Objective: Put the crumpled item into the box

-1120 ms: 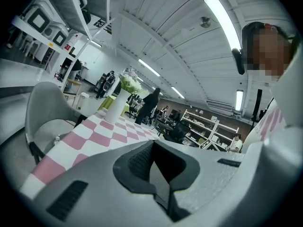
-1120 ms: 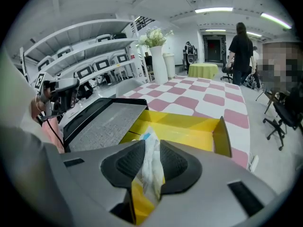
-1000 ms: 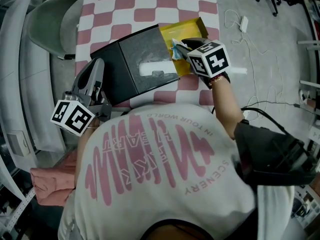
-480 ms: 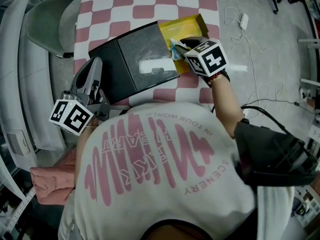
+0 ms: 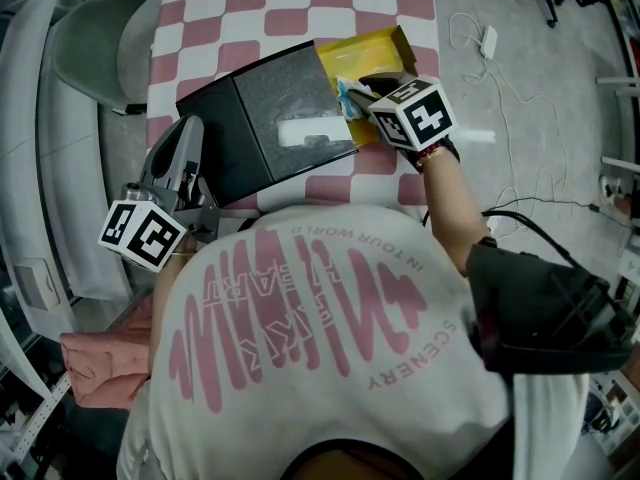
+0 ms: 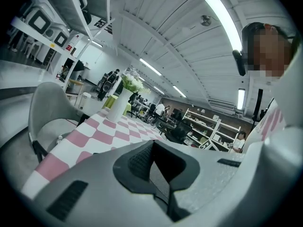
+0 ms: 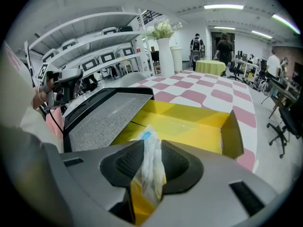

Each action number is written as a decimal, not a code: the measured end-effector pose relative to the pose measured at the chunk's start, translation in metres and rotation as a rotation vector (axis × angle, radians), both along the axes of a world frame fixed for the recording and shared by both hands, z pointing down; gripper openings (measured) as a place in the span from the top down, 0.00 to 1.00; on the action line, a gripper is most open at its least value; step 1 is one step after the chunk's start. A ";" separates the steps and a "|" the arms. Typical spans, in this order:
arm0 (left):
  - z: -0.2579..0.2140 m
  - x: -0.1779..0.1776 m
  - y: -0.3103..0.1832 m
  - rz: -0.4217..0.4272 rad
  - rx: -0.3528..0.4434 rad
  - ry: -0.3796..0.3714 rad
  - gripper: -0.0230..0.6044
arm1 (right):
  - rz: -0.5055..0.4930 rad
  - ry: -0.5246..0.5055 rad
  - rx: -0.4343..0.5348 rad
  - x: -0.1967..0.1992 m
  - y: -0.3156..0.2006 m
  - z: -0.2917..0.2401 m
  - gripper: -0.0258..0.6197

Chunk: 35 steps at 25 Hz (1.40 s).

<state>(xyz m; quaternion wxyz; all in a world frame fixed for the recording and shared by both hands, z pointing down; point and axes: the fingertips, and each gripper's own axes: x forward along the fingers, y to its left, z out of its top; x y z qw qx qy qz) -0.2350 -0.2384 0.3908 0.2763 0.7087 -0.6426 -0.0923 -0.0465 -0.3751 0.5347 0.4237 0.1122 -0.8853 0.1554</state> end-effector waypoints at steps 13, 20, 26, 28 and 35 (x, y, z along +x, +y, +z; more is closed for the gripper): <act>0.000 0.005 0.000 0.002 0.005 -0.003 0.95 | -0.013 0.000 -0.006 0.000 0.002 0.005 0.77; 0.001 0.006 -0.004 0.007 0.001 0.005 0.95 | -0.008 0.001 -0.026 0.000 0.002 0.006 0.77; 0.003 0.006 -0.006 0.011 -0.003 0.011 0.95 | -0.006 0.002 -0.031 0.000 0.003 0.006 0.76; 0.004 0.006 -0.007 0.016 -0.004 0.012 0.95 | -0.005 0.001 -0.031 0.000 0.004 0.006 0.76; 0.008 0.004 -0.016 0.019 -0.008 0.011 0.95 | -0.009 0.000 -0.024 -0.001 0.002 0.007 0.75</act>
